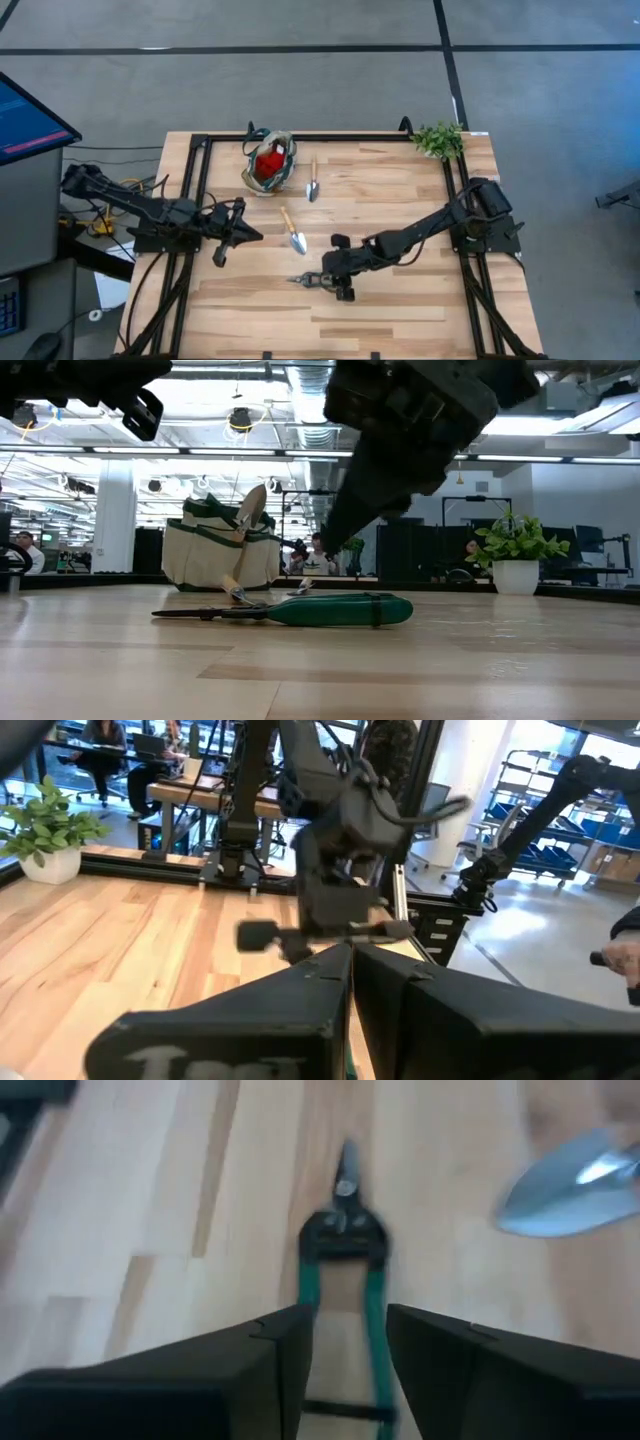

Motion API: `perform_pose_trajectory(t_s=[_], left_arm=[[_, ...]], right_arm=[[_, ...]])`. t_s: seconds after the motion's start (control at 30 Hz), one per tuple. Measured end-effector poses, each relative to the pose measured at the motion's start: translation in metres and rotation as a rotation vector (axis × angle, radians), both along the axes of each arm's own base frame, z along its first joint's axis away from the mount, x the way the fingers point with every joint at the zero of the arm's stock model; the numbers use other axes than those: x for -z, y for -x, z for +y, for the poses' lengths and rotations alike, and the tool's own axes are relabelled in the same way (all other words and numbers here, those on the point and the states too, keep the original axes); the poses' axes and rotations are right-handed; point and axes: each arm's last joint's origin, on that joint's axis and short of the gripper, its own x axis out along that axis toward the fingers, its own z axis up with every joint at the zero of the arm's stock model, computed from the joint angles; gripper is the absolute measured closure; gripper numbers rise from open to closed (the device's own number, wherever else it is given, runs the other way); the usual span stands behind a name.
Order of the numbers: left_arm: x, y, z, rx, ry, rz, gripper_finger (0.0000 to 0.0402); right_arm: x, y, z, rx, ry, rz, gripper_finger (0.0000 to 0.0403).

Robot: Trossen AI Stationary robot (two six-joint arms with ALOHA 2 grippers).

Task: Pick & Place Garden tools in Gardening bag
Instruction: Put the green fruit pruner into the yellow gardening bag

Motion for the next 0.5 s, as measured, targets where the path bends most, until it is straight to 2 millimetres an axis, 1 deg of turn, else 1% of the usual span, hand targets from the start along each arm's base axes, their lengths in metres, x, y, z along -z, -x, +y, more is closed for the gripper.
perform_pose_trajectory(t_s=[0.1, 0.27, 0.43, 0.5], left_arm=[[0.0, 0.0, 0.0, 0.003, -0.001, 0.0, 0.0399], [0.0, 0.0, 0.0, 0.003, -0.002, 0.002, 0.0399], [0.0, 0.0, 0.0, 0.003, -0.003, 0.002, 0.0399], [0.0, 0.0, 0.0, 0.003, -0.003, 0.002, 0.0399]], right_arm=[[0.016, 0.002, 0.002, -0.006, 0.02, 0.057, 0.0281], [0.021, 0.001, -0.001, 0.005, 0.033, 0.08, 0.0275], [0.031, 0.002, -0.006, 0.015, 0.05, 0.132, 0.0275], [0.038, -0.001, -0.006, 0.02, 0.054, 0.138, 0.0278]])
